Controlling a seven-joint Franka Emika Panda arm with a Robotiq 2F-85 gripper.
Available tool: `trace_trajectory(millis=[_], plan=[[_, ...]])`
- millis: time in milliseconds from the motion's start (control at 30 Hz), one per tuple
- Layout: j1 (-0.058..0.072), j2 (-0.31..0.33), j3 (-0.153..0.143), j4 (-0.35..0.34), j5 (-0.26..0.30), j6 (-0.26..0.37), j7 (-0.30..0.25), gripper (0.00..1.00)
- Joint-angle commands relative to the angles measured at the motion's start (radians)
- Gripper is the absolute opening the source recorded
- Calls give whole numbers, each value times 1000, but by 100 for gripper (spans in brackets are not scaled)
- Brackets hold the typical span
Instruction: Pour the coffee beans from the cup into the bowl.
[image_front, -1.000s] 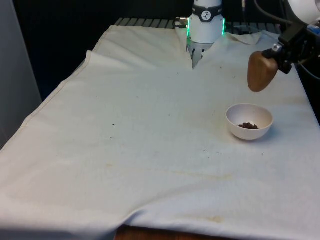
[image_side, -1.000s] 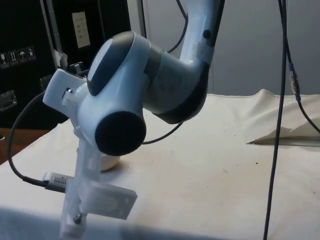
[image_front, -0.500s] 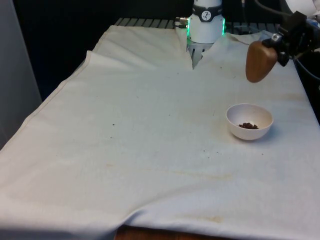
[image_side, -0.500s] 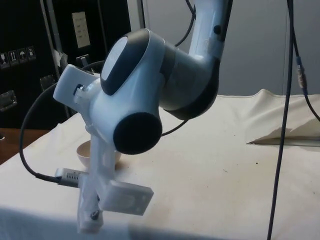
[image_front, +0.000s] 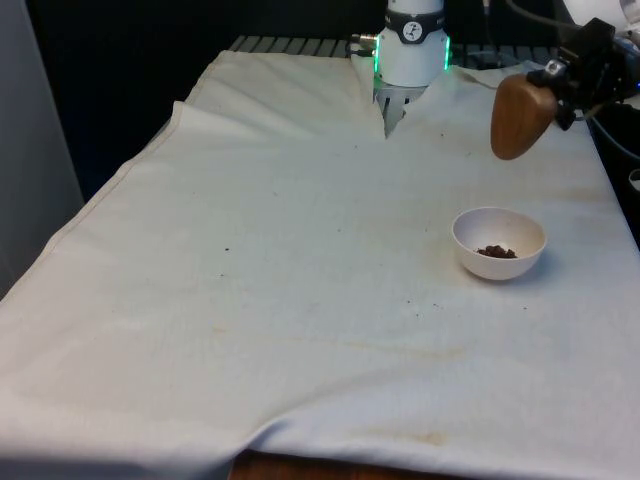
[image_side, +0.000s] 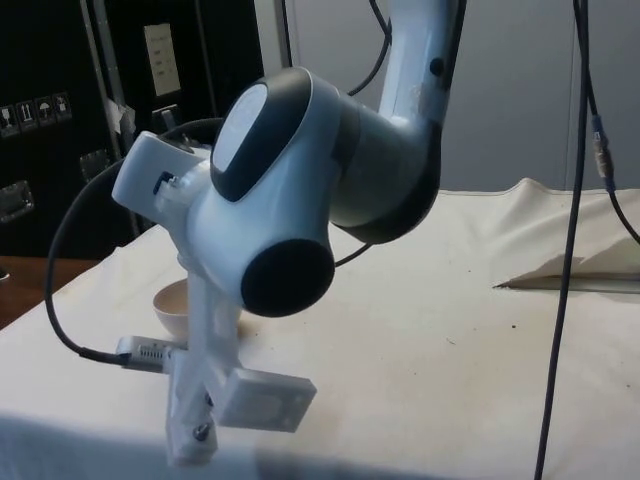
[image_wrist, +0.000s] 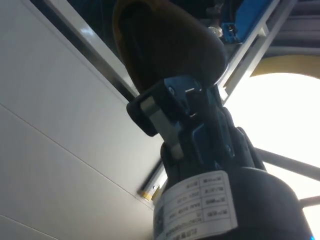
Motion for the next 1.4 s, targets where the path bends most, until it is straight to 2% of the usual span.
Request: trace_trajectory(millis=[0, 300, 333, 367, 600, 900, 1367], plan=[[0, 0, 0, -3, -3, -2, 0, 0], [2, 1, -3, -25, -49, -14, -39, 0], [0, 0, 1, -21, -39, -19, -28, 0], [2, 3, -4, -27, -56, -13, -49, 0], [1, 15, -3, -30, -90, -15, -96, 0], [2, 18, 4, -43, -104, -50, -108, 0], [-2, 23, 6, -45, -110, -61, -105, 0]])
